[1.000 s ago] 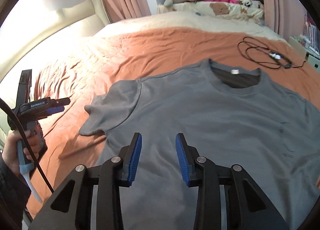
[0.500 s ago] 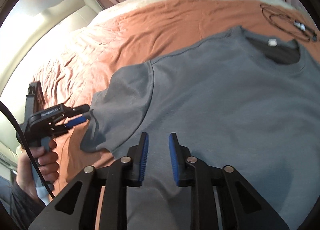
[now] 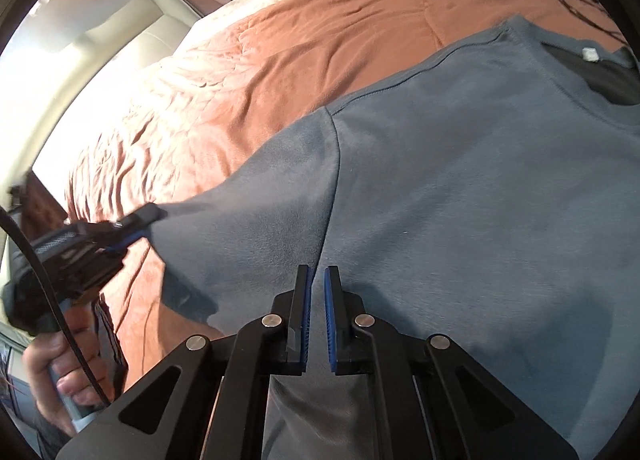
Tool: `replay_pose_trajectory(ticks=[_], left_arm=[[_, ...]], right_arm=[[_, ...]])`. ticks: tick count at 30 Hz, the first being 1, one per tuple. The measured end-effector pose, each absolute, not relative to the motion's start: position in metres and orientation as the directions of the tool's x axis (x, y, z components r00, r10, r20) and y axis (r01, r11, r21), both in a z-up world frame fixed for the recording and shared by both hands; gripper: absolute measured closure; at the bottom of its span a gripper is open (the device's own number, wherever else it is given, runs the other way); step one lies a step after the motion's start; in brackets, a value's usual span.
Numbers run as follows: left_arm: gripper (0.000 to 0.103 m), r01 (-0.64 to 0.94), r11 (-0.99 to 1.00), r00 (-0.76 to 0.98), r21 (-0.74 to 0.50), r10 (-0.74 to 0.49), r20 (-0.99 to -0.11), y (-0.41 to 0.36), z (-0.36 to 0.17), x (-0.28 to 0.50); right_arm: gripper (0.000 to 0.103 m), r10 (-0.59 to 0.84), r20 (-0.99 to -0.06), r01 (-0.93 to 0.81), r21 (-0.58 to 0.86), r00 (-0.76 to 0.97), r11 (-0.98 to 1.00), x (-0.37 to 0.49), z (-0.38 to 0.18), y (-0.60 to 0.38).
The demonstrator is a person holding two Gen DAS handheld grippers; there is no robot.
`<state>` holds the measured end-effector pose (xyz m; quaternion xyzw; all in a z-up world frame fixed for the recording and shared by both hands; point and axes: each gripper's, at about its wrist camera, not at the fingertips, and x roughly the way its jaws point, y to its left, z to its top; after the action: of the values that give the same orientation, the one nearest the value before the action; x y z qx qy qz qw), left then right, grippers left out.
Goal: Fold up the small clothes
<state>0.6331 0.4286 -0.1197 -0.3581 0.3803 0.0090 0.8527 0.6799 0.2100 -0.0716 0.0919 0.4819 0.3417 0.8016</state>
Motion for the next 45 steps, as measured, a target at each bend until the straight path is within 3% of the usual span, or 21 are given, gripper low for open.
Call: replay_pose_trajectory(ticks=[9, 14, 17, 19, 20, 40, 42, 44, 45], left_arm=[[0.095, -0.219, 0.8, 0.707, -0.558, -0.264, -0.656, 0.397, -0.091, 0.646], [0.095, -0.188, 0.812, 0.705, -0.552, -0.28, -0.652, 0.379, -0.084, 0.655], [0.095, -0.173, 0.813, 0.702, -0.555, -0.294, -0.648, 0.366, -0.082, 0.661], [0.095, -0.164, 0.815, 0.7, -0.556, -0.301, -0.647, 0.357, -0.08, 0.663], [0.095, -0.16, 0.817, 0.698, -0.553, -0.303, -0.649, 0.352, -0.079, 0.665], [0.094, -0.027, 0.835, 0.59, -0.55, -0.431, -0.683, 0.228, -0.099, 0.705], [0.086, -0.023, 0.853, 0.555, -0.522, -0.423, -0.716, 0.216, -0.104, 0.709], [0.057, -0.038, 0.85, 0.537, -0.525, -0.425, -0.729, 0.213, -0.108, 0.71], [0.05, -0.046, 0.848, 0.545, -0.528, -0.422, -0.725, 0.216, -0.107, 0.709]], right_arm=[[0.099, 0.631, -0.735, -0.396, 0.518, 0.248, 0.758, 0.696, -0.106, 0.236], [0.098, 0.653, -0.715, -0.423, 0.526, 0.248, 0.737, 0.698, -0.099, 0.233], [0.083, 0.661, -0.699, -0.418, 0.533, 0.273, 0.736, 0.702, -0.092, 0.217], [0.056, 0.665, -0.688, -0.402, 0.543, 0.289, 0.737, 0.705, -0.087, 0.205], [0.053, 0.663, -0.683, -0.394, 0.544, 0.305, 0.741, 0.706, -0.086, 0.2], [0.053, 0.613, -0.675, -0.259, 0.559, 0.41, 0.788, 0.698, -0.066, 0.098], [0.053, 0.614, -0.676, -0.255, 0.562, 0.408, 0.787, 0.699, -0.066, 0.095], [0.052, 0.62, -0.673, -0.26, 0.565, 0.403, 0.783, 0.699, -0.064, 0.092], [0.047, 0.61, -0.679, -0.264, 0.552, 0.407, 0.791, 0.698, -0.062, 0.09]])
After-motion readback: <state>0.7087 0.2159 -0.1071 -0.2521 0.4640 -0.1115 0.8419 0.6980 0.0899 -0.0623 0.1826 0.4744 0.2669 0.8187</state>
